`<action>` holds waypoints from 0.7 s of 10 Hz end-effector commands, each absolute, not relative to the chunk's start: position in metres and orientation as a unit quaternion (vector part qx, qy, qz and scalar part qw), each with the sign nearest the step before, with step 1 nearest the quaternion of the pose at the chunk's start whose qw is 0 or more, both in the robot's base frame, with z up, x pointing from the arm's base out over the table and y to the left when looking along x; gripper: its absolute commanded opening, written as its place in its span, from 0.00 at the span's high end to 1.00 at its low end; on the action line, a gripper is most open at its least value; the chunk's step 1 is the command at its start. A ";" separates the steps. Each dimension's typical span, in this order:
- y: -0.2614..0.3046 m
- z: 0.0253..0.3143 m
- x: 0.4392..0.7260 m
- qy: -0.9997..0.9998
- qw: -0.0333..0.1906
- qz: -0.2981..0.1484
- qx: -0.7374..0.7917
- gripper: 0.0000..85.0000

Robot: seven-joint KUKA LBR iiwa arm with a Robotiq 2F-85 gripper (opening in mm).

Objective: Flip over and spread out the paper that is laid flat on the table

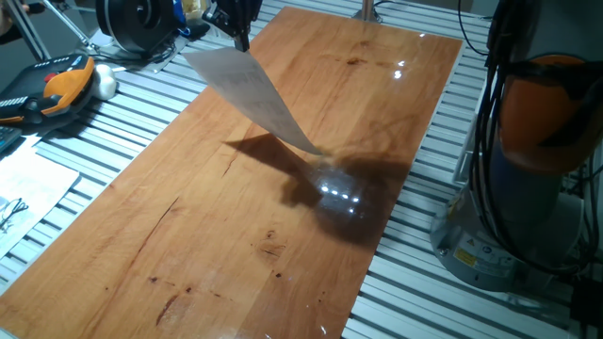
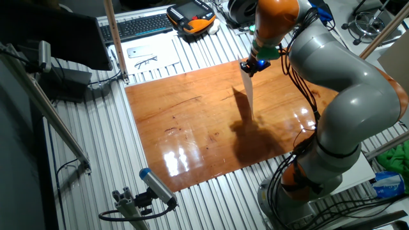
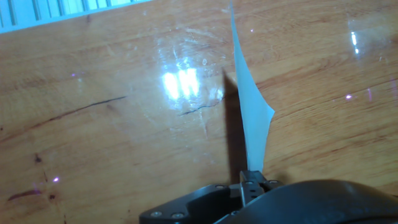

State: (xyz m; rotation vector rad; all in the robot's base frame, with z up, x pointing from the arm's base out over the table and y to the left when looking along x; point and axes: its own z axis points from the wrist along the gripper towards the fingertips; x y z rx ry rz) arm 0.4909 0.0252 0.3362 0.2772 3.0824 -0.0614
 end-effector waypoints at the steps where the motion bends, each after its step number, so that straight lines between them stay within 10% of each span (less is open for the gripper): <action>1: 0.025 0.336 0.491 0.996 0.020 -0.020 0.088 1.00; 7: 0.025 0.336 0.491 0.996 0.013 -0.024 0.088 1.00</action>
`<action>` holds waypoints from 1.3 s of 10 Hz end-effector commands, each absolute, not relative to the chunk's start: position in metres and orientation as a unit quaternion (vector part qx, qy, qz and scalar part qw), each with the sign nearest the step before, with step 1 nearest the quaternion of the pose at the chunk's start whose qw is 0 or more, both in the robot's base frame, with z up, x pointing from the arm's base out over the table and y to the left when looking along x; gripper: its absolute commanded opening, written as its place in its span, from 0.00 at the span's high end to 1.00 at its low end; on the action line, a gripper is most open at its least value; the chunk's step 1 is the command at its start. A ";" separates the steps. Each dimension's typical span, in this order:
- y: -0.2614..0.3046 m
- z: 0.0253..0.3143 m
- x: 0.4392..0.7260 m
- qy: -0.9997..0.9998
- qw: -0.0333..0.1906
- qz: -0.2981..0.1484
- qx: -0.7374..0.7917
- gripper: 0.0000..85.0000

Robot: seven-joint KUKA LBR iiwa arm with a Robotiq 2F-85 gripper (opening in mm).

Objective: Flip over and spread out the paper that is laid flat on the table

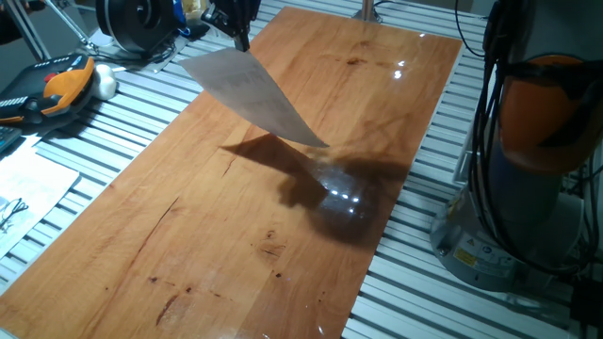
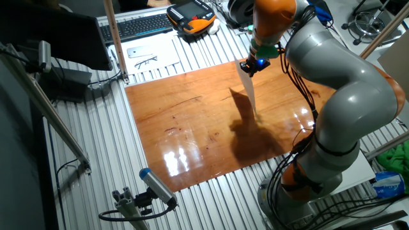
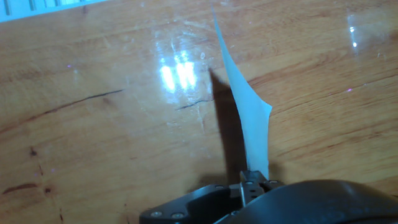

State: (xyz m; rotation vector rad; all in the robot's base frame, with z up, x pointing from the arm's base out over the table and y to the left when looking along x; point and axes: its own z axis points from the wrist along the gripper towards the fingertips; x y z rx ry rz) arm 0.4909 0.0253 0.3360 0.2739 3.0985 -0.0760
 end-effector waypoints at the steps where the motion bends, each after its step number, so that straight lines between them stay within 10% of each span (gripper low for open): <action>1: 0.025 0.336 0.491 0.996 0.018 -0.025 0.090 1.00; 13: 0.015 0.354 0.484 0.996 0.009 -0.016 0.082 1.00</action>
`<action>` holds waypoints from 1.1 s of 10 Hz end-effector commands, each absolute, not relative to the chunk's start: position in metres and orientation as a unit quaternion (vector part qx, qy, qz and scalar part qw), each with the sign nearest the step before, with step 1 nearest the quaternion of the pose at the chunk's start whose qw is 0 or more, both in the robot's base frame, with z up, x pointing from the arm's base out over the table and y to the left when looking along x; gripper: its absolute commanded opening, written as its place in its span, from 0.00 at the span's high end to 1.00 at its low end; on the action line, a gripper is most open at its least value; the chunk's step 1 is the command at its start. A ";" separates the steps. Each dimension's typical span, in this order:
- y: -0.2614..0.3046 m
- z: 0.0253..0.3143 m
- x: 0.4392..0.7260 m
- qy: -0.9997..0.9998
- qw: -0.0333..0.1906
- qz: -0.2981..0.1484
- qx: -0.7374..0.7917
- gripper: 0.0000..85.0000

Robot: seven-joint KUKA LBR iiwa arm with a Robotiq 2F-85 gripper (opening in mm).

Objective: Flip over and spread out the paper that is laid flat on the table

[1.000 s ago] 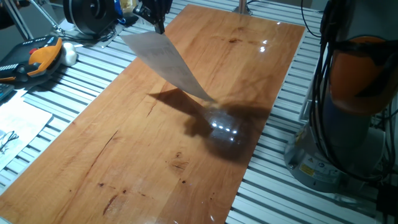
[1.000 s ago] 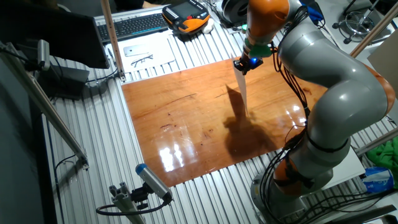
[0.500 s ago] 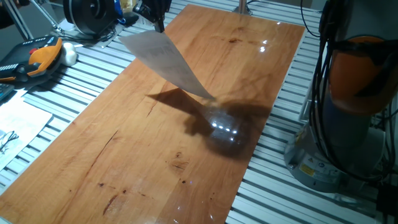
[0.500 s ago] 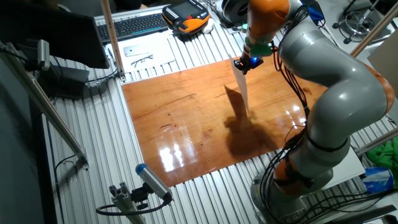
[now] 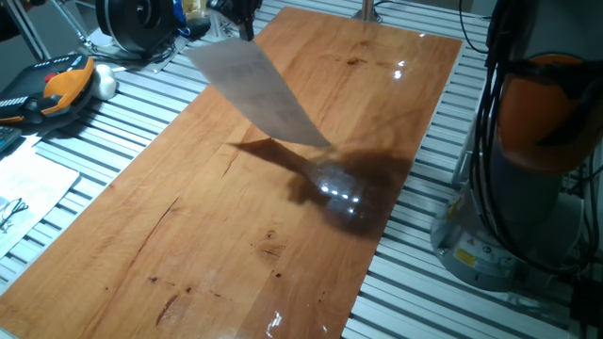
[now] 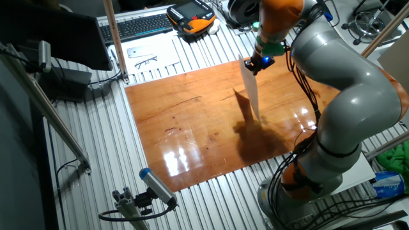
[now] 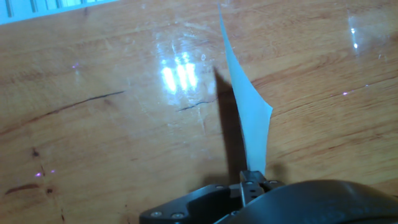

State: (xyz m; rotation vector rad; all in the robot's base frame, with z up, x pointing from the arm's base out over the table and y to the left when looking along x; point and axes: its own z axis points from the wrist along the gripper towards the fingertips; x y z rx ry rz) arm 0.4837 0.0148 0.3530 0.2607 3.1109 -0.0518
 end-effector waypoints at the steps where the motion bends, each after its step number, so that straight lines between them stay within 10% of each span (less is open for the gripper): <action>1: 0.019 0.350 0.483 0.996 0.012 -0.019 0.088 1.00; 11: 0.034 0.337 0.471 0.992 0.019 -0.035 0.120 1.00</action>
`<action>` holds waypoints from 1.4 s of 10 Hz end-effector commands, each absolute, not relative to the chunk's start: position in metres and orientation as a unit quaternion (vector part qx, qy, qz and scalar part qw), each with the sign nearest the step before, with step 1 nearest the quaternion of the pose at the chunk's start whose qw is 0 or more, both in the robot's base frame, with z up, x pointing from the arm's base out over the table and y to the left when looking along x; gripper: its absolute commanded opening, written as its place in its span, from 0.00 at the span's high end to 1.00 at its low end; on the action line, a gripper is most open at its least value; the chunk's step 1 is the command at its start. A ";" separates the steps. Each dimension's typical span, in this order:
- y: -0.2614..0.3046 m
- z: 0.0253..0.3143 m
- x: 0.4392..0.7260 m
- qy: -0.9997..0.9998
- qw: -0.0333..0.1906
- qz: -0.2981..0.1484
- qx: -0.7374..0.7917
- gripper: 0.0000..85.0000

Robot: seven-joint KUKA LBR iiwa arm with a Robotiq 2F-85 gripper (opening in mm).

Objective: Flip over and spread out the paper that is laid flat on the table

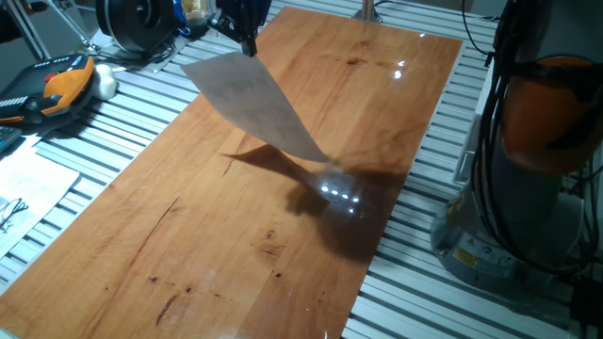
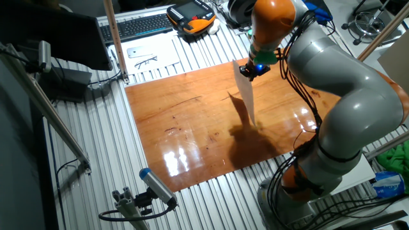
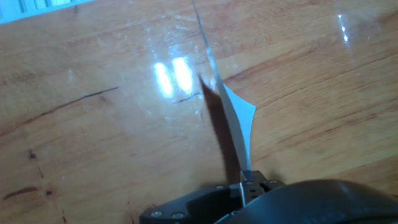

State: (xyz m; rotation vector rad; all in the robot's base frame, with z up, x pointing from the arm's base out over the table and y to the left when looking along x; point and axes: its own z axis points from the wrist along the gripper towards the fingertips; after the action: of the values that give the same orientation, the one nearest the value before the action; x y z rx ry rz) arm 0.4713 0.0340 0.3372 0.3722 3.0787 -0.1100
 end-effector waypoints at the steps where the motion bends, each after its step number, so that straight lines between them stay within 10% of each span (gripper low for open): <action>1: 0.033 0.337 0.473 0.992 0.019 -0.035 0.120 1.00; 14: -0.062 0.366 0.511 0.998 -0.002 -0.036 0.046 1.00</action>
State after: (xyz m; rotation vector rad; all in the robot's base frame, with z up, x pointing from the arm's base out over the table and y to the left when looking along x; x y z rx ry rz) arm 0.5119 -0.0617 0.3649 0.1400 3.1387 -0.1072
